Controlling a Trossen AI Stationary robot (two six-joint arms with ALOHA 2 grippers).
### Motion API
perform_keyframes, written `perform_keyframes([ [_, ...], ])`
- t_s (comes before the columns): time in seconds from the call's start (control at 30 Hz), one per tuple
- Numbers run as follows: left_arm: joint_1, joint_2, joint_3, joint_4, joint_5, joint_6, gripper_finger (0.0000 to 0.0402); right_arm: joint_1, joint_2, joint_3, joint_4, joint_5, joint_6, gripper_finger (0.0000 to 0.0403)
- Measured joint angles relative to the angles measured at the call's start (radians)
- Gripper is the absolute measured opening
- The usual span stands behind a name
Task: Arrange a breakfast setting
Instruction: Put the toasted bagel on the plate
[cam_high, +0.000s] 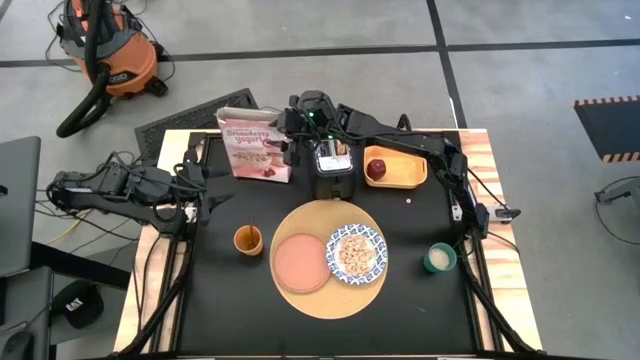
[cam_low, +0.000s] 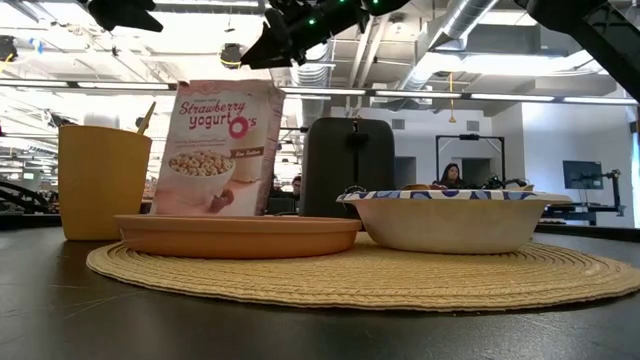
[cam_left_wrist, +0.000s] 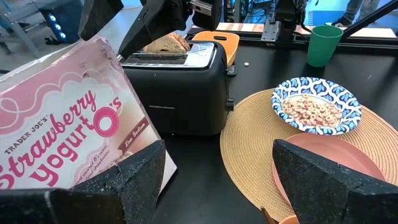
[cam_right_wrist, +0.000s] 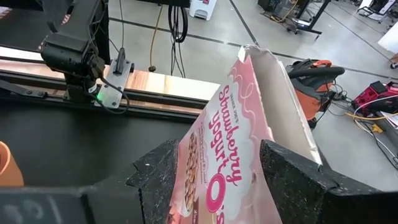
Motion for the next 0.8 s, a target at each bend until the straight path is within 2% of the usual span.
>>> perform_keyframes([
  [0.6,0.0,0.0,0.0,0.0,0.0,-0.001,0.0281,0.004,-0.004,0.0,-0.013,0.003,-0.032,0.0256],
  [0.8,0.0,0.0,0.0,0.0,0.006,-0.002,0.0281,0.033,-0.109,-0.002,-0.14,0.076,-0.094,0.0256],
])
